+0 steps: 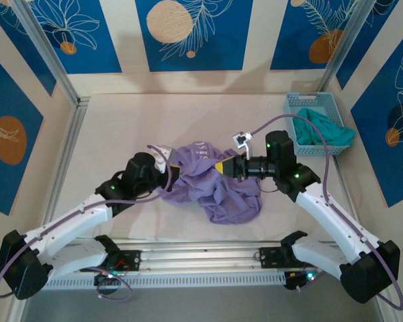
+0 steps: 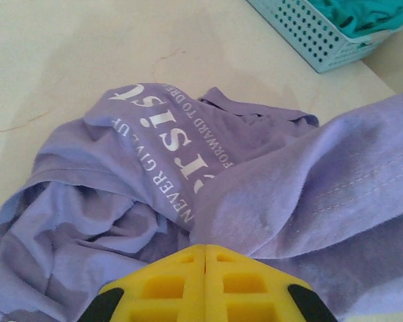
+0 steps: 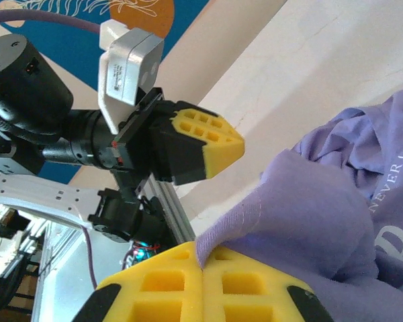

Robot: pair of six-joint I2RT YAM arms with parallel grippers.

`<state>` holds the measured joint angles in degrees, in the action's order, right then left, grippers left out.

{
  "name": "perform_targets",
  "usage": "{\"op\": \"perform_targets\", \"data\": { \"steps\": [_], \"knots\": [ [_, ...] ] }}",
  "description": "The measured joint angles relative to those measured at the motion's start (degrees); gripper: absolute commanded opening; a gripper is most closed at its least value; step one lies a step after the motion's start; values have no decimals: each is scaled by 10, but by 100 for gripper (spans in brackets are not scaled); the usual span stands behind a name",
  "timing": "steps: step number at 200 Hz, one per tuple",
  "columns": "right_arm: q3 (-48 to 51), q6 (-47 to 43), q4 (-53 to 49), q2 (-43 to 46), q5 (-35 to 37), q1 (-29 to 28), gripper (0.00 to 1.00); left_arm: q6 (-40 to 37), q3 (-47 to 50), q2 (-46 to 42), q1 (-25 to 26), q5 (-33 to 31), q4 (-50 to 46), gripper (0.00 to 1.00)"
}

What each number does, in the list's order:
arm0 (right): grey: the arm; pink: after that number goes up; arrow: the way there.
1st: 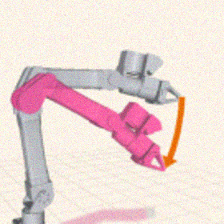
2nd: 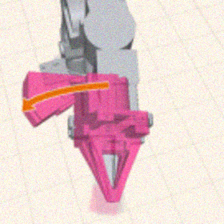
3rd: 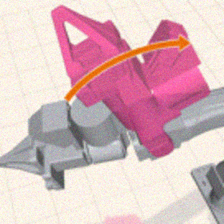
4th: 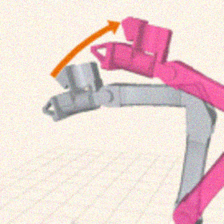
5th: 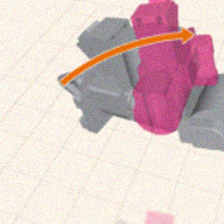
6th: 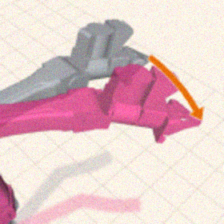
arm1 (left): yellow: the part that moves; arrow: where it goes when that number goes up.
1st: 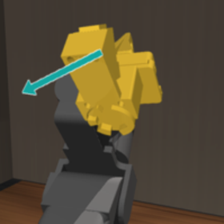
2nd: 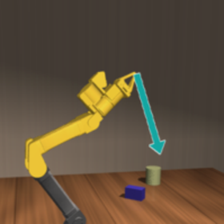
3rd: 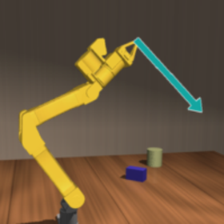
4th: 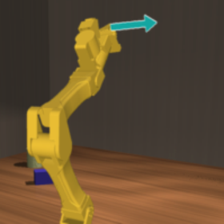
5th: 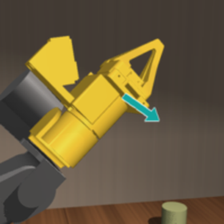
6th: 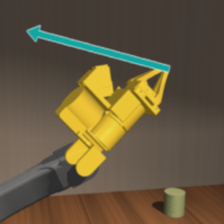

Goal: Fold the inside-out t-shirt

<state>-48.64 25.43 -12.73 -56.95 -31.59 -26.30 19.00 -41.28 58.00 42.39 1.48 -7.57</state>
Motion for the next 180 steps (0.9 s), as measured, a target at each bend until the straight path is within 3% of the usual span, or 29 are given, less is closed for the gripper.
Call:
{"op": "perform_targets", "data": {
  "steps": [22,50,90,148,164,180],
  "knots": [
    [3,0,-1,0,3,0,0,-1,0,-2,0,43,12,16],
    [3,-5,-2,-5,3,0,0,-25,-1,0,17,86,24,51],
    [3,-17,-19,-11,5,-3,0,-94,-44,49,64,72,-3,71],
    [3,-35,-37,-9,5,-3,0,-160,-106,144,70,38,-9,75],
    [3,-40,-42,-6,5,-3,0,-170,-120,170,70,37,-12,70],
    [3,-47,-49,0,6,-3,0,-178,-132,192,70,36,-12,54]
  ]
}}
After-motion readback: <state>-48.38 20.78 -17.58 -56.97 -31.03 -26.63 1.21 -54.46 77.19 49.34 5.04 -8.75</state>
